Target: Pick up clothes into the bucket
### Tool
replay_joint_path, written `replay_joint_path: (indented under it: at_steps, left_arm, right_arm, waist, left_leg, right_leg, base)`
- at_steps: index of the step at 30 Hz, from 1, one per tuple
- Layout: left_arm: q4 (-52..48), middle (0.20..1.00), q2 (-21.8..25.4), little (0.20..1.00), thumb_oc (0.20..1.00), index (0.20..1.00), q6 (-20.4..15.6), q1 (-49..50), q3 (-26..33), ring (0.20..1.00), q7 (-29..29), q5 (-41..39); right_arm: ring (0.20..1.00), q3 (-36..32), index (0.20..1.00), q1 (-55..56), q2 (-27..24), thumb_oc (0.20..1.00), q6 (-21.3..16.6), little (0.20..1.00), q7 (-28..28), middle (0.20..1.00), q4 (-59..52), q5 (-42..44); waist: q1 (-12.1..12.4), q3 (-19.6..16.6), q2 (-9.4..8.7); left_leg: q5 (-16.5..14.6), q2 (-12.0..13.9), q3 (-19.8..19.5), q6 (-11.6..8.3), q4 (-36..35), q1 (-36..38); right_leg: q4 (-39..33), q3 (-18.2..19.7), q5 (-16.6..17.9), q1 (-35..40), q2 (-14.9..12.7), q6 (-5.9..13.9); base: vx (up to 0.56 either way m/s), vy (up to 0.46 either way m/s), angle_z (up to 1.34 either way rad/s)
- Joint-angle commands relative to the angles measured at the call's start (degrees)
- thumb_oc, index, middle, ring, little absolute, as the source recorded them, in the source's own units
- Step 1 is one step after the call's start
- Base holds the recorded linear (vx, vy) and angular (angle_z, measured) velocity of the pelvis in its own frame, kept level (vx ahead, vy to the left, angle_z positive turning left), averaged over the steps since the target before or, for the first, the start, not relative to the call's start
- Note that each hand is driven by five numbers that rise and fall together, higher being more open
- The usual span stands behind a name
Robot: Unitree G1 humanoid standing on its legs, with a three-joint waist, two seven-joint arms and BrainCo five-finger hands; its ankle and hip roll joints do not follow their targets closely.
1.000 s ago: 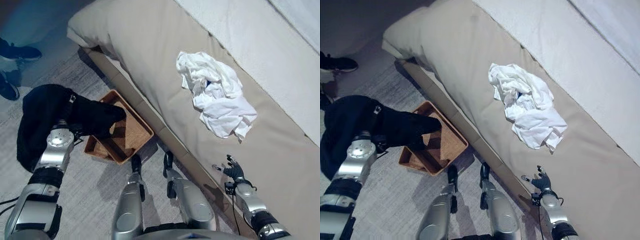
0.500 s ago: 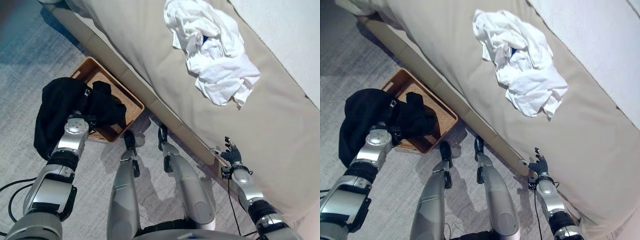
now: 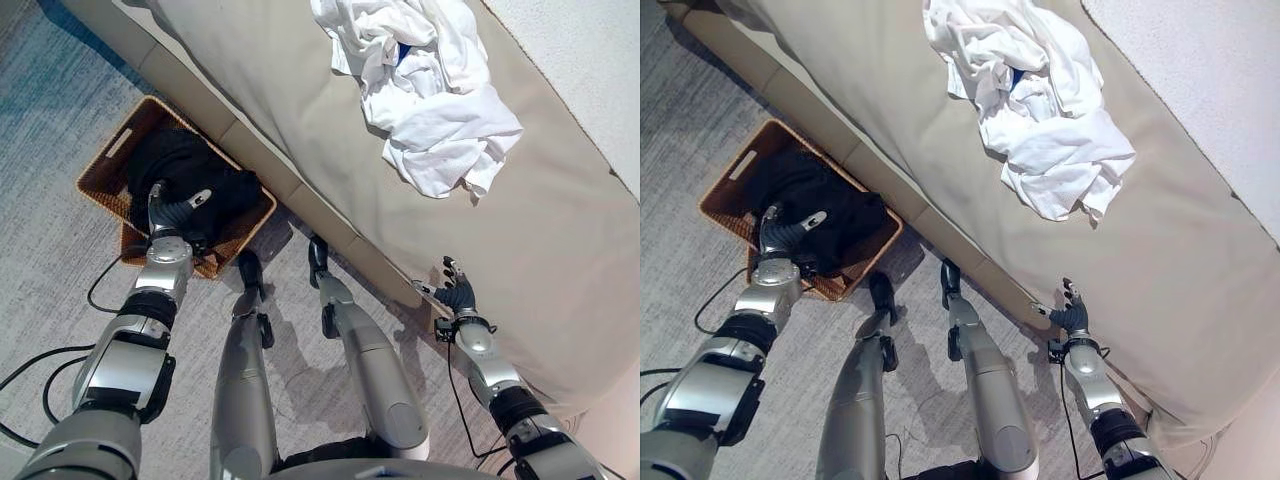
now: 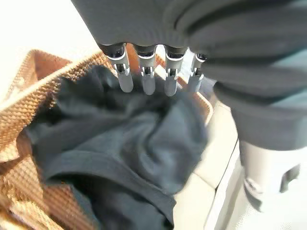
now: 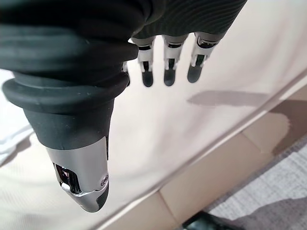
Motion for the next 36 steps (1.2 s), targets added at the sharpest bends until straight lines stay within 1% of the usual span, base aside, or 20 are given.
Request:
replay_joint_path:
  at_steps: [1,5,8,9,10,11,12,14,15,17,18,20,25,28,29,30,31,33,35,36]
  left_arm:
    - [-0.24,1.0,0.55,1.0,1.0,1.0,-2.02,1.46,4.41,1.0,0.25,-1.39]
    - [-0.66,1.0,-0.9,1.0,1.0,1.0,-1.69,3.46,5.39,1.0,0.65,-0.86]
    - [-2.73,1.0,-3.67,1.0,1.0,1.0,-1.83,7.52,6.84,1.0,2.16,1.61]
    - [-3.54,1.0,-5.37,1.0,1.0,1.0,-1.84,9.67,7.24,1.0,3.09,3.4]
    - [-3.65,1.0,-5.45,1.0,1.0,1.0,-1.8,9.79,7.25,1.0,3.15,3.46]
    - [-5.1,1.0,-6.79,1.0,1.0,1.0,-1.88,12.22,7.21,1.0,4.28,5.91]
    - [-7.8,1.0,-9.73,1.0,1.0,1.0,-1.85,17.15,6.38,1.0,6.11,10.53]
    - [-8.3,1.0,-10.72,1.0,1.0,1.0,-1.76,19.22,6.13,1.0,6.7,12.47]
    - [-7.86,1.0,-11.86,1.0,1.0,1.0,-1.18,22.81,5.25,1.0,7.62,17.24]
    - [-7.44,1.0,-12.81,1.0,1.0,1.0,-1.09,24.62,4.9,1.0,7.29,17.94]
    - [-5.78,1.0,-13.81,1.0,1.0,1.0,-0.98,27.47,4.21,1.0,6.64,20.91]
    - [-4.26,1.0,-14.84,1.0,1.0,1.0,-0.86,29.83,3.6,1.0,6.34,22.85]
    - [-3.85,1.0,-16.74,1.0,1.0,1.0,-2.6,35.25,1.09,1.0,3.71,24.42]
    - [-4.87,1.0,-16.93,1.0,1.0,1.0,-3.19,36.86,-1.73,1.0,1.82,25.74]
    - [-4.86,1.0,-16.95,1.0,1.0,1.0,-3.2,36.84,-1.72,1.0,1.82,25.74]
    - [-5.35,1.0,-17.15,1.0,1.0,1.0,-3.6,37.11,-3.55,1.0,0.77,26.33]
    - [-5.82,1.0,-17.15,1.0,1.0,1.0,-3.89,37.1,-4.16,1.0,0.56,26.46]
    - [-6.08,1.0,-17.1,1.0,1.0,1.0,-4.49,36.84,-6.0,1.0,0.01,26.69]
    - [-7.29,1.0,-16.91,1.0,1.0,1.0,-4.7,36.85,-7.03,1.0,-0.21,26.42]
    - [-7.29,1.0,-16.93,1.0,1.0,1.0,-4.7,36.79,-6.97,1.0,-0.21,26.42]
  right_arm:
    - [1.0,-0.9,1.0,1.2,-3.49,1.0,-1.7,1.0,-1.49,1.0,-4.94,1.98]
    - [1.0,-2.07,1.0,1.06,-3.4,1.0,-1.75,1.0,-2.61,1.0,-6.68,1.59]
    - [1.0,-4.61,1.0,1.27,-3.77,1.0,-3.03,1.0,-4.87,1.0,-12.33,0.67]
    - [1.0,-5.49,1.0,1.03,-4.06,1.0,-3.74,1.0,-5.92,1.0,-14.92,-0.43]
    - [1.0,-5.49,1.0,1.15,-4.09,1.0,-3.68,1.0,-5.94,1.0,-15.03,-0.47]
    - [1.0,-6.21,1.0,1.18,-4.68,1.0,-4.23,1.0,-6.69,1.0,-17.49,-2.22]
    - [1.0,-7.36,1.0,0.86,-6.02,1.0,-5.1,1.0,-8.6,1.0,-21.57,-6.03]
    - [1.0,-7.55,1.0,0.48,-6.76,1.0,-5.48,1.0,-9.45,1.0,-22.84,-7.82]
    - [1.0,-8.15,1.0,0.03,-8.46,1.0,-6.08,1.0,-10.52,1.0,-26.21,-11.32]
    - [1.0,-8.43,1.0,0.13,-9.1,1.0,-5.86,1.0,-10.67,1.0,-27.29,-12.35]
    - [1.0,-8.94,1.0,-0.27,-9.88,1.0,-5.94,1.0,-10.73,1.0,-29.05,-13.35]
    - [1.0,-8.94,1.0,-0.35,-10.61,1.0,-5.61,1.0,-10.6,1.0,-29.45,-14.26]
    - [1.0,-9.22,1.0,-2.25,-12.03,1.0,-4.59,1.0,-11.66,1.0,-26.61,-15.92]
    - [1.0,-9.2,1.0,-4.96,-12.57,1.0,-3.38,1.0,-12.73,1.0,-21.22,-16.13]
    - [1.0,-9.14,1.0,-5.1,-12.61,1.0,-3.48,1.0,-12.77,1.0,-21.02,-16.1]
    - [1.0,-8.73,1.0,-7.65,-12.96,1.0,-2.37,1.0,-13.76,1.0,-15.98,-16.19]
    - [1.0,-8.35,1.0,-8.77,-13.16,1.0,-1.77,1.0,-14.38,1.0,-13.92,-16.5]
    - [1.0,-6.74,1.0,-12.84,-15.06,1.0,0.19,1.0,-15.83,1.0,-6.1,-18.35]
    - [1.0,-5.11,1.0,-15.73,-16.81,1.0,1.63,1.0,-16.09,1.0,-1.06,-19.17]
    - [1.0,-5.03,1.0,-15.91,-16.84,1.0,1.56,1.0,-16.1,1.0,-0.92,-19.13]
  waist:
    - [0.91,-0.8,-0.05]
    - [1.14,-0.8,0.42]
    - [1.46,-0.8,1.0]
    - [1.78,-0.8,1.32]
    - [1.78,-0.8,1.35]
    - [2.08,-0.8,1.74]
    - [2.81,-0.8,2.47]
    - [3.22,-0.8,2.88]
    - [4.0,-0.8,3.72]
    - [4.26,-0.8,4.13]
    - [4.98,-0.88,5.08]
    - [5.48,-1.75,5.88]
    - [7.47,-3.82,8.24]
    - [8.33,-4.81,9.1]
    - [8.3,-4.76,9.12]
    - [8.79,-5.31,9.62]
    - [9.0,-5.5,9.86]
    - [9.44,-5.9,10.31]
    - [9.79,-5.89,10.71]
    - [9.72,-5.96,10.73]
  left_leg:
    - [-2.36,1.68,-1.57,-1.46,3.43,1.14]
    - [-2.0,1.62,-1.69,-1.6,2.42,1.75]
    - [-1.64,1.48,-1.57,-1.69,0.91,3.56]
    - [-1.51,1.44,-1.55,-1.72,0.31,4.36]
    - [-1.49,1.44,-1.54,-1.72,0.23,4.48]
    - [-1.33,1.36,-1.48,-1.69,-0.67,5.6]
    - [-0.94,1.11,-1.4,-1.67,-2.28,7.78]
    - [-0.76,1.04,-1.32,-1.7,-3.06,8.98]
    - [-0.49,0.93,-1.16,-1.7,-4.79,11.73]
    - [-0.33,0.82,-1.23,-1.7,-5.62,13.12]
    - [-0.03,0.5,-1.38,-1.71,-7.49,16.2]
    - [0.56,0.25,-1.55,-1.71,-9.23,18.21]
    - [1.0,-0.16,-2.79,-1.74,-11.84,22.6]
    - [1.51,-0.36,-3.45,-1.72,-12.8,23.59]
    - [1.52,-0.35,-3.47,-1.73,-12.85,23.64]
    - [1.72,-0.33,-3.88,-1.76,-13.24,24.09]
    - [1.83,-0.31,-4.1,-1.8,-13.46,24.22]
    - [2.1,-0.29,-4.66,-1.86,-13.99,24.23]
    - [2.01,-0.42,-4.86,-1.92,-14.04,24.23]
    - [2.25,-0.43,-4.88,-1.9,-14.09,24.0]
  right_leg:
    - [2.46,1.3,-1.7,1.29,-5.33,5.94]
    - [2.15,0.94,-1.84,1.78,-5.53,5.85]
    - [1.71,0.8,-2.06,3.06,-5.69,5.87]
    - [1.62,0.71,-2.13,3.6,-5.82,5.89]
    - [1.59,0.71,-2.13,3.7,-5.82,5.9]
    - [1.3,0.62,-2.13,4.46,-5.94,5.93]
    - [0.92,0.54,-2.31,6.14,-6.12,5.99]
    - [0.6,0.51,-2.39,7.1,-6.24,6.02]
    - [0.51,0.37,-2.75,9.03,-6.47,6.07]
    - [0.54,0.3,-2.93,10.06,-6.62,6.07]
    - [0.76,0.15,-3.6,12.43,-6.71,6.0]
    - [0.86,-0.2,-3.89,13.62,-6.99,5.97]
    - [2.52,-1.31,-6.0,16.8,-7.52,5.7]
    - [2.29,-2.2,-6.19,18.12,-7.72,5.62]
    - [2.27,-2.23,-6.2,18.17,-7.71,5.61]
    - [2.34,-2.7,-6.53,18.66,-7.63,5.59]
    - [2.37,-2.84,-6.63,18.76,-7.59,5.6]
    - [2.72,-3.18,-7.04,18.78,-7.52,5.56]
    - [3.6,-3.24,-7.56,18.43,-7.48,5.49]
    - [3.4,-3.26,-7.26,18.28,-7.47,5.48]
  base:
    - [0.0,0.0,0.0]
    - [0.0,0.0,0.0]
    - [0.02,-0.012,0.01]
    - [0.03,-0.014,0.01]
    - [0.03,-0.009,0.0]
    - [0.05,-0.017,0.01]
    - [0.07,-0.026,0.0]
    - [0.06,-0.02,0.02]
    - [0.07,-0.019,0.06]
    - [0.07,-0.026,0.02]
    - [0.08,-0.034,0.05]
    - [0.1,-0.043,0.07]
    - [0.08,-0.051,0.18]
    - [0.03,-0.049,0.12]
    - [0.03,-0.04,0.22]
    - [0.02,-0.046,0.15]
    - [0.02,-0.06,0.15]
    - [0.01,-0.038,0.11]
    - [0.01,-0.023,0.1]
    - [0.01,-0.035,0.11]
